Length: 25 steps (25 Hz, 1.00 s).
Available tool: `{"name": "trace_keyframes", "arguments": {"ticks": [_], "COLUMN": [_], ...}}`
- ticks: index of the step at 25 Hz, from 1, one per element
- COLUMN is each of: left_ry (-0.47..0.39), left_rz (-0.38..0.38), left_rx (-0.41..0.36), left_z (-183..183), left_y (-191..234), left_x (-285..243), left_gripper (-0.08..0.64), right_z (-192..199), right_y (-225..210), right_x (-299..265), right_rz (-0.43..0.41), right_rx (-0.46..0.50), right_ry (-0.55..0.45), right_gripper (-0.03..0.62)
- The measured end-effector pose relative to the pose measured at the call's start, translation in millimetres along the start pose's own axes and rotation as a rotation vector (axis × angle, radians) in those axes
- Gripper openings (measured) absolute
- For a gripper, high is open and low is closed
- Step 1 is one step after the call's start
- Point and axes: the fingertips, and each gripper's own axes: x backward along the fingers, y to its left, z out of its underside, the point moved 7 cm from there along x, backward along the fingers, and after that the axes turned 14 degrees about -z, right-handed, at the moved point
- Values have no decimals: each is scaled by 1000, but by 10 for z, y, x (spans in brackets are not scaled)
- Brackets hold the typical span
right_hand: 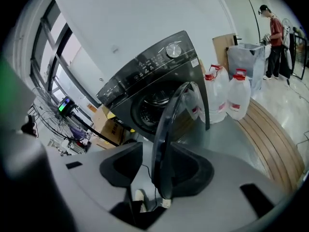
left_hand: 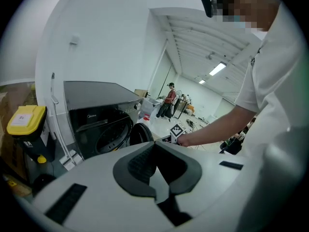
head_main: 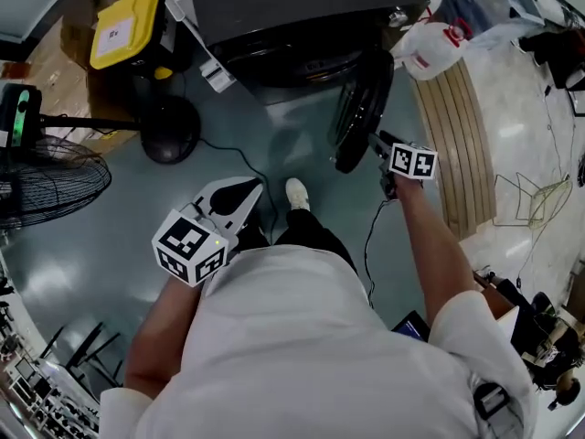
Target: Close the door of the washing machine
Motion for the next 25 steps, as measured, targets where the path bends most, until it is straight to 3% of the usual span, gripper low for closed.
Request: {"name": "trace_keyframes", "arguments": {"ticks": [7,12,25], "left_ry": [11,11,-7], "left_rz": [-9,-15,-53], "left_rx": [-3,-4,17], "left_z": [-81,-116,-126], "left_y": [110,172,246], "left_x": [-89,-119,-49], "left_gripper": [17,17,17], "right_z": [-14,-26,-54], "right_y": [-143,-203,-92], "right_x": [-118,-167,-332], "right_rz": [3,10,-4], "right_rx": [-67,-86,-158], "right_ry": [-5,-5,-42], "right_gripper": [171,126,121]}}
